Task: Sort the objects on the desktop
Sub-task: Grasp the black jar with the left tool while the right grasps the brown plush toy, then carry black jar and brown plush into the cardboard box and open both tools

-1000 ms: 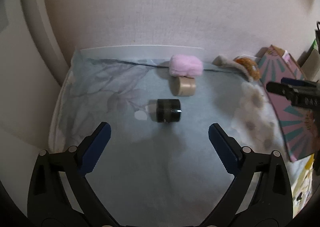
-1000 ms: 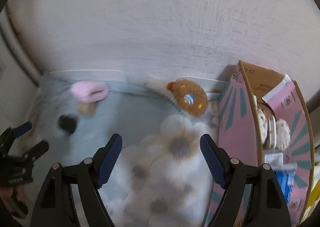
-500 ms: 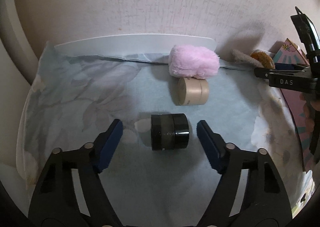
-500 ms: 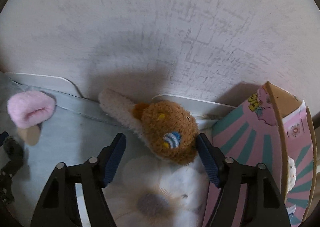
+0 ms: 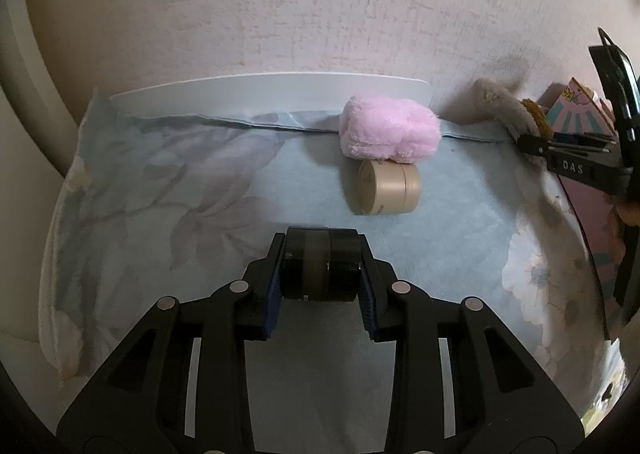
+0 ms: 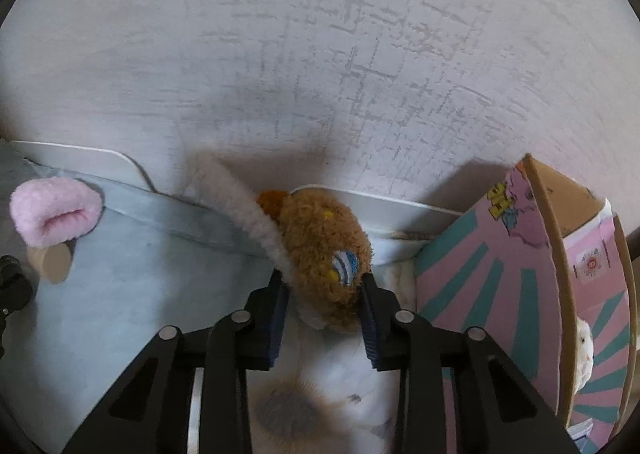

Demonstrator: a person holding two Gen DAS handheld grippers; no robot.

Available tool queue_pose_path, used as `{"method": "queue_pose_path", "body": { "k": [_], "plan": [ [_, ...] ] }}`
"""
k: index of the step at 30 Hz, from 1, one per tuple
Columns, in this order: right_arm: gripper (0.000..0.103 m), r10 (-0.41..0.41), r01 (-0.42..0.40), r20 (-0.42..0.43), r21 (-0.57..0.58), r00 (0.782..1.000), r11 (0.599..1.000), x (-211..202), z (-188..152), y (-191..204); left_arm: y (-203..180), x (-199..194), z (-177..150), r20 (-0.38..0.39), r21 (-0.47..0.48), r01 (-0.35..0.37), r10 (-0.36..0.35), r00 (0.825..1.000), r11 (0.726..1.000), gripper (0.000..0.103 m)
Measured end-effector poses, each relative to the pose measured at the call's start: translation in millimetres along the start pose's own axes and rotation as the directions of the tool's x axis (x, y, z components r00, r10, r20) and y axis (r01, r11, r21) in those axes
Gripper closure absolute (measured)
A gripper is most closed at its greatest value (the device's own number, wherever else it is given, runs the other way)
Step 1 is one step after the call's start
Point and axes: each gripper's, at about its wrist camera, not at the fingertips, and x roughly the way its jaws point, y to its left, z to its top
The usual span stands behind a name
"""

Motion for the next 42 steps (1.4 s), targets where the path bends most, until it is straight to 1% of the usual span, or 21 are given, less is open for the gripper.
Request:
{"method": "queue_pose_path", "body": {
  "k": [7,9,12,16,17,18,19,20,21,23,24,26,27,31,36,42],
  "plan": [
    [0.076,0.070,-0.071,0.026,0.035,0.997,0.997,-36,-12,0,-5,-20,2,0.004,0.002,-0.017,0.017,1.000,1.000,0.074],
    [0.076,0.083,-0.085,0.035,0.047,0.996,0.995,-51,-16,0,-9,-28,4,-0.014,-0.001,-0.025,0.025,1.000,1.000,0.074],
    [0.076,0.115,-0.117,0.040,0.066,0.993,0.991,-75,-24,-3,-16,-39,9,-0.031,-0.011,-0.009,0.008,0.999,1.000,0.074],
    [0.076,0.134,-0.138,0.057,0.065,0.989,0.988,-118,-33,-4,-27,-67,14,-0.024,0.028,0.009,-0.008,1.000,1.000,0.074],
    [0.076,0.141,-0.145,0.065,0.069,0.988,0.987,-131,-35,-9,-33,-71,19,-0.020,0.039,0.015,-0.014,1.000,0.999,0.075],
    [0.076,0.145,-0.150,0.069,0.076,0.987,0.986,-137,-39,-20,-30,-85,19,-0.015,0.050,0.025,-0.024,1.000,0.998,0.075],
    [0.076,0.148,-0.155,0.075,0.085,0.986,0.984,-146,-36,-20,-37,-93,22,-0.010,0.063,0.037,-0.036,0.999,0.997,0.075],
    [0.076,0.149,-0.156,0.081,0.094,0.986,0.983,-155,-34,-19,-41,-99,24,-0.006,0.070,0.044,-0.044,0.999,0.997,0.075],
    [0.076,0.144,-0.153,0.089,0.105,0.986,0.983,-163,-33,-21,-52,-101,29,0.000,0.080,0.061,-0.061,0.998,0.995,0.075],
    [0.076,0.137,-0.150,0.102,0.126,0.985,0.981,-182,-38,-38,-63,-109,39,0.007,0.087,0.089,-0.090,0.996,0.992,0.075],
    [0.076,0.132,-0.147,0.110,0.137,0.985,0.980,-181,-39,-45,-72,-116,44,0.013,0.096,0.108,-0.110,0.994,0.989,0.075],
    [0.076,0.111,-0.130,0.122,0.161,0.986,0.978,-192,-40,-59,-85,-122,52,0.022,0.116,0.129,-0.133,0.991,0.985,0.075],
    [0.076,0.104,-0.124,0.123,0.168,0.987,0.978,-191,-38,-56,-96,-127,57,0.027,0.134,0.144,-0.149,0.988,0.980,0.075],
    [0.076,0.071,-0.096,0.123,0.213,0.990,0.972,-199,-45,-80,-130,-133,71,0.029,0.183,0.195,-0.204,0.979,0.964,0.075],
    [0.076,0.046,-0.075,0.113,0.264,0.993,0.962,-202,-55,-107,-175,-133,84,0.014,0.246,0.254,-0.266,0.964,0.935,0.075],
    [0.076,0.017,-0.042,0.081,0.319,0.997,0.947,-199,-72,-136,-225,-124,94,-0.011,0.313,0.304,-0.317,0.948,0.900,0.075]
  ]
}}
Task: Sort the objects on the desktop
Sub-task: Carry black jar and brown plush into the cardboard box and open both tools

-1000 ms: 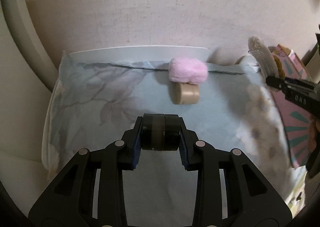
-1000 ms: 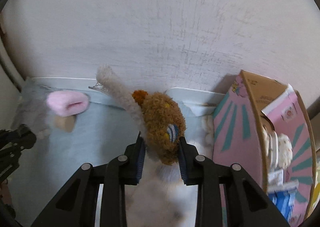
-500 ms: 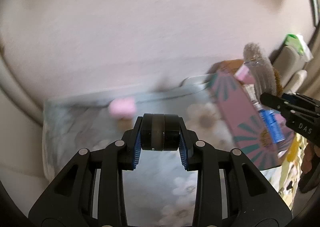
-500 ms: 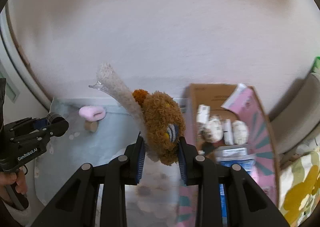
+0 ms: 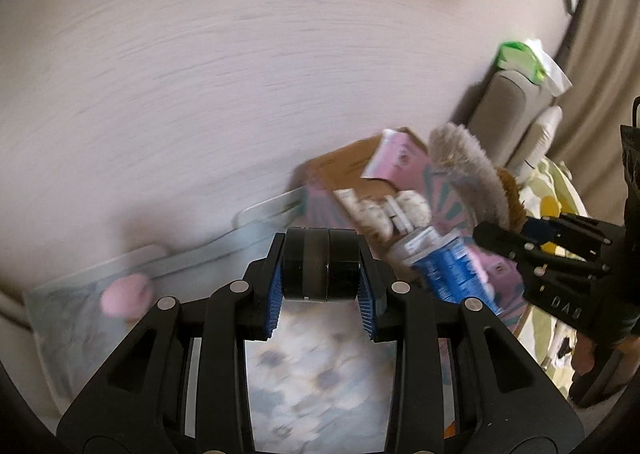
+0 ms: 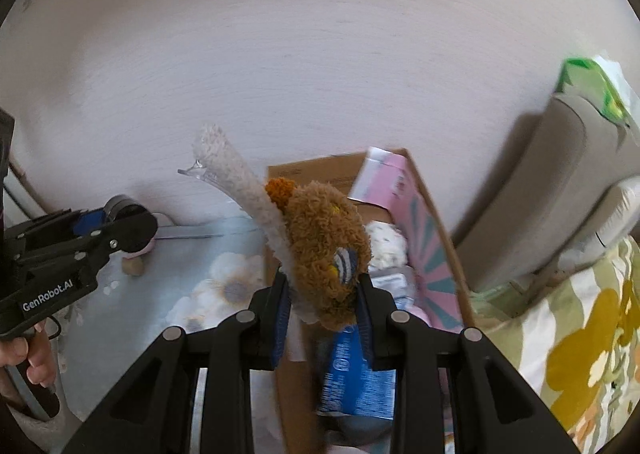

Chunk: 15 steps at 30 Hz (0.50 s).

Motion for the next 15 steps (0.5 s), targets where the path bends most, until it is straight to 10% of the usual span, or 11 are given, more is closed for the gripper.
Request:
{"method": "queue_pose_path", "body": {
  "k": [15],
  "plan": [
    [0.076,-0.005,0.014,-0.107,0.085,0.994,0.996,36,-14,-62,-78,100,16,-0.108,0.100,0.081,-0.071,0.992,0.992,0.075]
  ]
}}
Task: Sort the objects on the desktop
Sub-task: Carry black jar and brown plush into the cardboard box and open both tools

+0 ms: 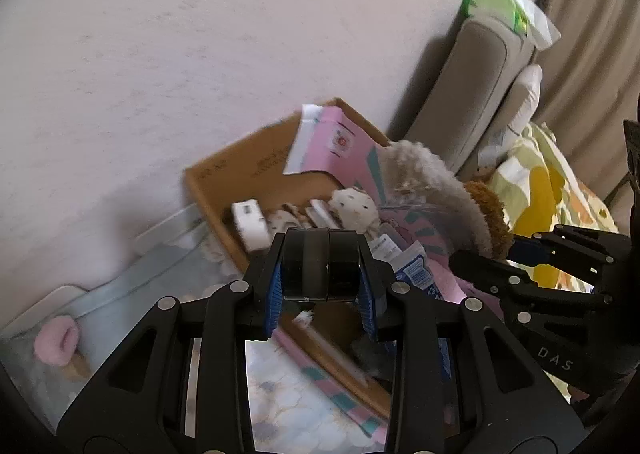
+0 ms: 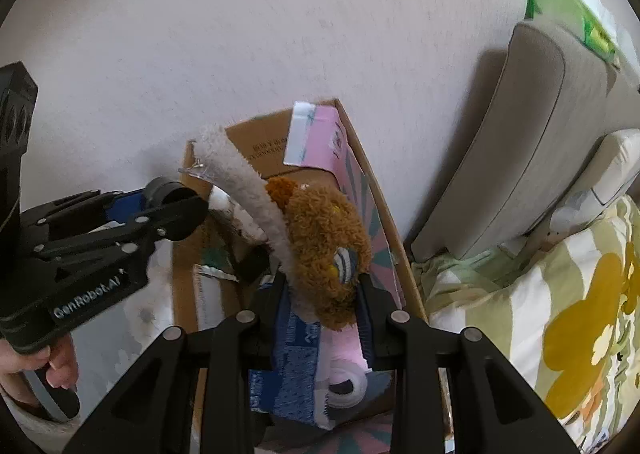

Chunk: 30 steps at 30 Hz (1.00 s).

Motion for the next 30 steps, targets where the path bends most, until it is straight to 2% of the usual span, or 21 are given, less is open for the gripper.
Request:
{"method": "queue_pose_path", "body": {
  "k": [5,8,9,11,12,13,14,15,18,23,30],
  "plan": [
    [0.076,0.022,-0.023,-0.040,-0.002,0.999,1.000,13,2,-7,-10,18,-1,-0.024,0.032,-0.003,0.004,1.000,0.999,0.075],
    [0.067,0.056,-0.055,-0.047,0.023,0.997,0.998,16,3,-12,-14,18,-1,-0.011,0.048,0.012,-0.012,1.000,0.999,0.071],
    [0.062,0.073,-0.071,-0.047,0.033,0.996,0.997,16,3,-13,-15,18,-1,-0.013,0.049,0.009,-0.009,1.000,0.999,0.066],
    [0.058,0.080,-0.078,-0.050,0.042,0.996,0.996,16,2,-18,-13,18,0,-0.016,0.045,-0.040,0.041,0.999,0.998,0.049],
    [0.054,0.083,-0.081,-0.046,0.043,0.995,0.996,15,1,-19,-10,18,0,-0.014,0.037,-0.062,0.062,0.998,0.997,0.032],
    [0.048,0.085,-0.083,-0.036,0.043,0.996,0.996,13,-1,-21,-6,18,0,-0.012,0.025,-0.080,0.080,0.997,0.996,0.023],
    [0.045,0.082,-0.081,-0.030,0.042,0.996,0.996,9,-2,-20,0,16,-1,-0.009,0.006,-0.082,0.082,0.997,0.997,0.012],
    [0.041,0.073,-0.072,-0.025,0.038,0.997,0.997,7,-3,-19,7,13,-3,-0.002,-0.018,-0.057,0.057,0.998,0.998,0.009],
    [0.041,0.055,-0.055,-0.020,0.021,0.998,0.998,4,-6,-16,22,3,-6,0.013,-0.071,-0.038,0.039,0.999,0.997,0.005],
    [0.041,0.059,-0.060,0.007,0.005,0.998,0.998,3,-10,-17,33,-16,-19,0.028,-0.073,-0.076,0.078,0.997,0.994,0.005],
    [0.041,0.085,-0.084,0.037,-0.032,0.996,0.996,-6,-10,5,47,-44,-45,0.043,-0.079,-0.102,0.105,0.993,0.992,0.005]
  ]
}}
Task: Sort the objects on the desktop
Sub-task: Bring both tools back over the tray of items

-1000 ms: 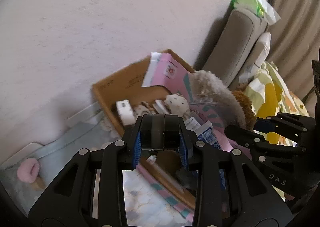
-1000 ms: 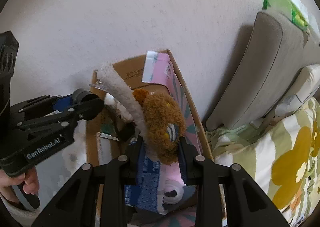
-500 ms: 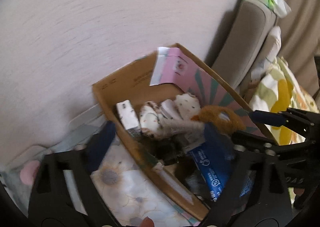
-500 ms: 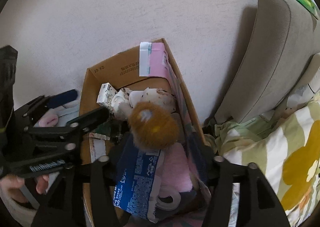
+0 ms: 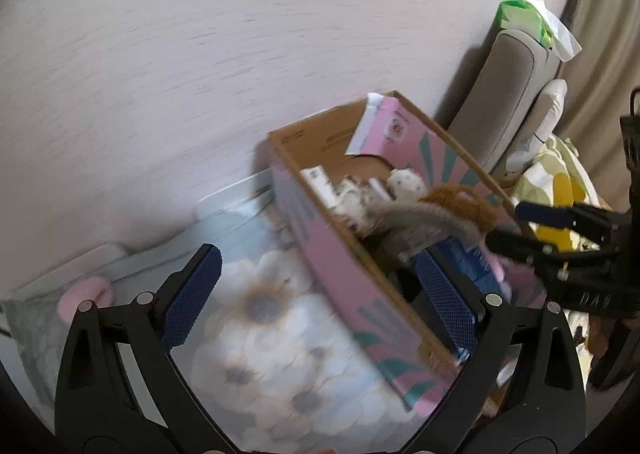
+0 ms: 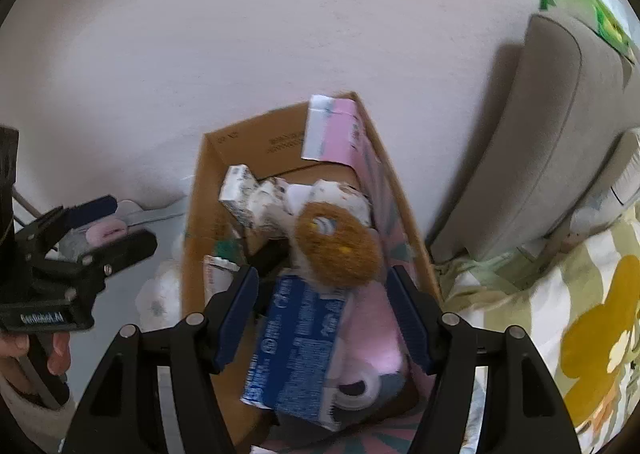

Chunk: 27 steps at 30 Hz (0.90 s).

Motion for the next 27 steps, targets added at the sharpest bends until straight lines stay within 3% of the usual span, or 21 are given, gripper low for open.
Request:
{"method": "queue_pose_path", "body": {
  "k": [9,17,23,27],
  "plan": [
    [0.040,0.065,-0.062,0.034,-0.093,0.997,0.994,-3,6,55,57,-40,-47,0.001,-0.120,-0.078,0.078,0.997,0.990,0.005],
    [0.040,0.217,-0.209,0.020,-0.203,0.976,0.957,14,-14,142,157,-72,-66,-0.030,-0.284,-0.183,0.182,0.983,0.941,0.005],
    [0.040,0.307,-0.313,-0.064,-0.265,0.950,0.912,76,-53,230,220,-34,-67,-0.095,-0.297,-0.221,0.201,0.975,0.929,0.005],
    [0.040,0.314,-0.314,-0.049,-0.298,0.948,0.901,114,-61,272,247,3,-74,-0.132,-0.335,-0.167,0.129,0.983,0.927,0.010]
  ]
}}
